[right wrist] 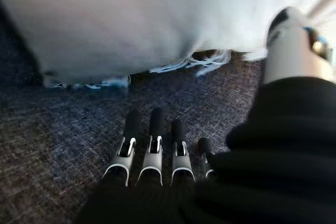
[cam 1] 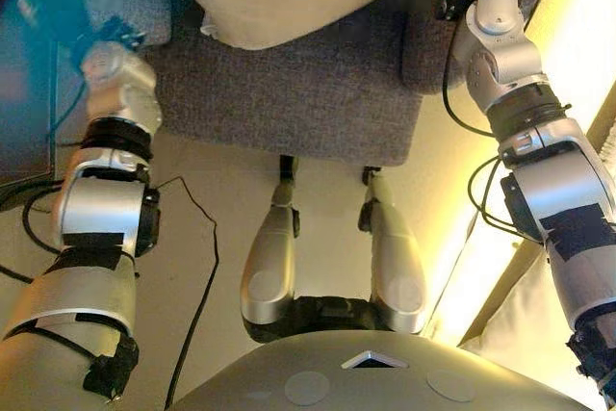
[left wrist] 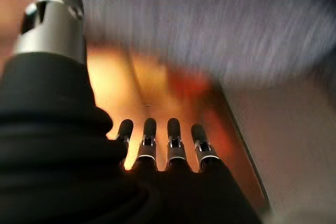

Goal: Pick up the cushion and take it to the sofa

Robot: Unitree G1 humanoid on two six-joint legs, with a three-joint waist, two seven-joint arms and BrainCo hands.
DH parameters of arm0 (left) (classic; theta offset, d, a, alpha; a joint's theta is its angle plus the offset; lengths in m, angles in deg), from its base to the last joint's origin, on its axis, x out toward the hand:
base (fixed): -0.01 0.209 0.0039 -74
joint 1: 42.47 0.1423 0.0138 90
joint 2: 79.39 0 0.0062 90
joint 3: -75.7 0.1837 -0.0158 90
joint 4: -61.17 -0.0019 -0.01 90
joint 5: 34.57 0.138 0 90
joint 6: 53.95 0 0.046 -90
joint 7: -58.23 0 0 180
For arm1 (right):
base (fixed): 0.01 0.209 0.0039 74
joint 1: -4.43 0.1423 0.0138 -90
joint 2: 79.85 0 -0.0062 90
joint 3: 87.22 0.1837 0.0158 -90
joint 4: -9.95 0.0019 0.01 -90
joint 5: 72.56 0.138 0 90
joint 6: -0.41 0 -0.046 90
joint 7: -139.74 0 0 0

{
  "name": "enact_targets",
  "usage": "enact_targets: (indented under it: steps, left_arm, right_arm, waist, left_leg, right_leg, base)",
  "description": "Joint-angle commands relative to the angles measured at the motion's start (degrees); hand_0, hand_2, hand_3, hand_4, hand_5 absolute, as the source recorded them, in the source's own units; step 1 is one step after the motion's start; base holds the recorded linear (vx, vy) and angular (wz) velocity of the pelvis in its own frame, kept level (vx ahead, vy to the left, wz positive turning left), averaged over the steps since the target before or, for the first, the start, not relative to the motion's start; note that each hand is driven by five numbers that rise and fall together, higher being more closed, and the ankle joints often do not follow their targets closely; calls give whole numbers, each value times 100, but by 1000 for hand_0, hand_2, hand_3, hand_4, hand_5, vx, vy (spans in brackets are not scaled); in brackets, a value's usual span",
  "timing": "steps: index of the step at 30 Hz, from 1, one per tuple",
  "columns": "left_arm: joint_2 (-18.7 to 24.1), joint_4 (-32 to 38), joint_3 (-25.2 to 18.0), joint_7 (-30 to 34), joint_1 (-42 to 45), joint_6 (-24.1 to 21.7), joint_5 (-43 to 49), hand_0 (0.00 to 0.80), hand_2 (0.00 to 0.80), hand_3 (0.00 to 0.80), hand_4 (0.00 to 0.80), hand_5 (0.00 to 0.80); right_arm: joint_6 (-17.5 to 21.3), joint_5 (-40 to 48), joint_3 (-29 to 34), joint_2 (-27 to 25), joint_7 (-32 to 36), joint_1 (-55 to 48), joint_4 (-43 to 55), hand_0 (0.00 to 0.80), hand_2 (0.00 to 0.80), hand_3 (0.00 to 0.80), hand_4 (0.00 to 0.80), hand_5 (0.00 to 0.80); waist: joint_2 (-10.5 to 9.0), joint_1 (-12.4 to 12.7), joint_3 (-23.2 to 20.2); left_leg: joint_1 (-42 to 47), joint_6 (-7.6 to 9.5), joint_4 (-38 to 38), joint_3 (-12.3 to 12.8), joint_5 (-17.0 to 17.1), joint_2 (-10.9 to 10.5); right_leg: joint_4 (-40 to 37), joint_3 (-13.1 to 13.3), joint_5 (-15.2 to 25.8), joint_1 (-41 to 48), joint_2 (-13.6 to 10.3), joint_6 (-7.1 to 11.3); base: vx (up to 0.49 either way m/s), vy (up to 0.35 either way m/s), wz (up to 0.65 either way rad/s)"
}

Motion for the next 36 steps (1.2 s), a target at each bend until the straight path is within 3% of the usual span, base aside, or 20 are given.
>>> enact_targets:
  steps: [1,5,11,17,23,26,30,36]
  left_arm:
    - [506,-117,-331,-350,269,176,235,0,0,0,0,0]
    - [696,-104,-892,-476,1073,140,-237,0,0,0,0,0]
    - [736,-81,-1452,-509,1970,431,-248,0,0,0,0,0]
    - [238,130,-1913,-365,3245,573,-85,0,0,0,0,0]
    - [-291,232,-1858,65,4350,947,1135,0,0,0,0,0]
    - [-638,25,-1883,294,4837,933,1320,0,0,0,0,0]
    - [-1194,-236,-1706,1094,5442,1354,2058,0,0,0,0,0]
    - [-1656,-1083,-1119,2962,5754,2117,2543,0,0,0,0,0]
  right_arm:
    - [373,450,752,-1179,-647,-321,174,0,0,0,0,0]
    - [570,212,1318,-1426,-623,-839,404,0,0,0,0,0]
    - [365,-615,1727,-1764,-692,-1368,1262,0,0,0,0,0]
    - [312,-1265,2485,-1893,-517,-2450,2529,0,0,0,0,0]
    - [-29,-2039,3140,-1877,-313,-3880,3301,0,0,0,0,0]
    - [-79,-2325,3425,-1584,-24,-4846,3216,0,0,0,0,0]
    - [-252,-2587,3537,-803,589,-6217,2949,0,0,0,0,0]
    - [-80,-2266,2954,248,835,-6953,962,0,0,0,0,0]
  waist:
    - [15,-103,80]
    - [74,-63,-189]
    - [8,-34,-640]
    - [-82,-78,-1176]
    - [-202,-127,-1658]
    - [-240,-183,-1876]
    - [-313,-307,-2117]
    - [-363,-436,-2288]
  left_leg:
    - [74,36,269,300,-473,-325]
    - [309,36,193,279,-532,-329]
    - [686,52,109,235,-656,-331]
    - [1166,87,-91,155,-770,-326]
    - [1583,157,-190,163,-844,-295]
    - [1791,184,-230,211,-880,-267]
    - [2115,246,-304,313,-920,-248]
    - [2520,292,-366,452,-1030,-256]
  right_leg:
    - [675,-118,-1083,198,-90,366]
    - [591,-175,-1141,438,-117,361]
    - [490,-255,-1262,870,-153,358]
    - [247,-217,-1334,1428,-97,391]
    - [128,-165,-1336,1873,-38,439]
    - [112,-128,-1358,2074,-6,446]
    - [100,-69,-1374,2357,26,452]
    - [-77,-2,-1338,2812,84,431]
  base:
    - [0,0,0]
    - [39,5,1]
    - [79,-23,3]
    - [123,-22,-7]
    - [108,-36,-5]
    - [112,-23,-5]
    - [134,-52,-5]
    - [66,-65,-4]
